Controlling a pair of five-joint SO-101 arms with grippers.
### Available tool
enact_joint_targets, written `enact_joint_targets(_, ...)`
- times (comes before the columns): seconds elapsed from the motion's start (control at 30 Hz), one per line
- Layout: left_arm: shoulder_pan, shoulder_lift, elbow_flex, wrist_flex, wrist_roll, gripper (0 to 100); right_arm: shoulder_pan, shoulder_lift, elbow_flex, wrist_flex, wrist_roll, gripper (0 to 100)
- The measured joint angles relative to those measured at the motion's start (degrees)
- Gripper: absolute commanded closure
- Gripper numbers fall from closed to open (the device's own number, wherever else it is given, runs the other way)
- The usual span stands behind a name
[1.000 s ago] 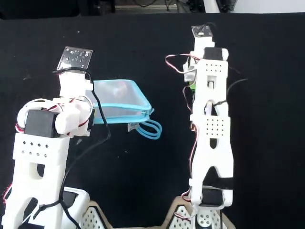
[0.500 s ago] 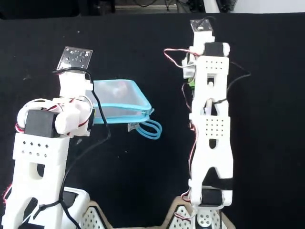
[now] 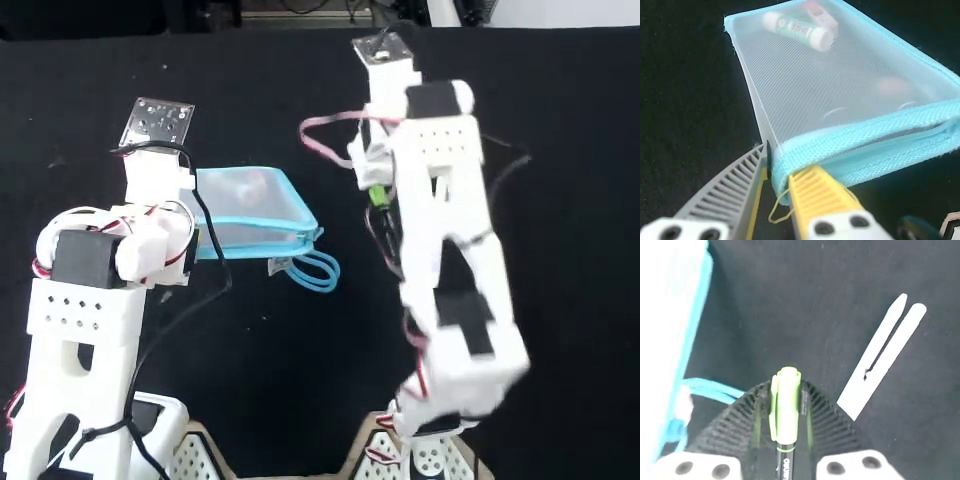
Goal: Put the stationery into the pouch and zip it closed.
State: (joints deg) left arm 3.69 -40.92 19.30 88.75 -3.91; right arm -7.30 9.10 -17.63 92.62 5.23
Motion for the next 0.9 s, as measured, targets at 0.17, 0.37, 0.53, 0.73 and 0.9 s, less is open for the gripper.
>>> enact_joint_targets(0.17,0.00,0.00,0.00,0.00,0.00,97,-0.09,-12.22,23.56,-13.36,0.00,98.7)
enact_joint_targets(0.37,0.00,0.00,0.00,0.00,0.00,97,-0.18,-14.33,47.82,-33.14,-0.18,98.6)
enact_joint_targets(0.53,0.00,0.00,0.00,0.00,0.00,97,-0.18,-14.42,53.19,-37.54,1.85,90.6)
enact_joint_targets(0.73,0.00,0.00,0.00,0.00,0.00,97,-0.18,-8.18,51.60,-31.47,3.25,87.5)
enact_joint_targets(0.9,0.00,0.00,0.00,0.00,0.00,97,-0.18,2.29,44.48,-28.22,3.25,87.5)
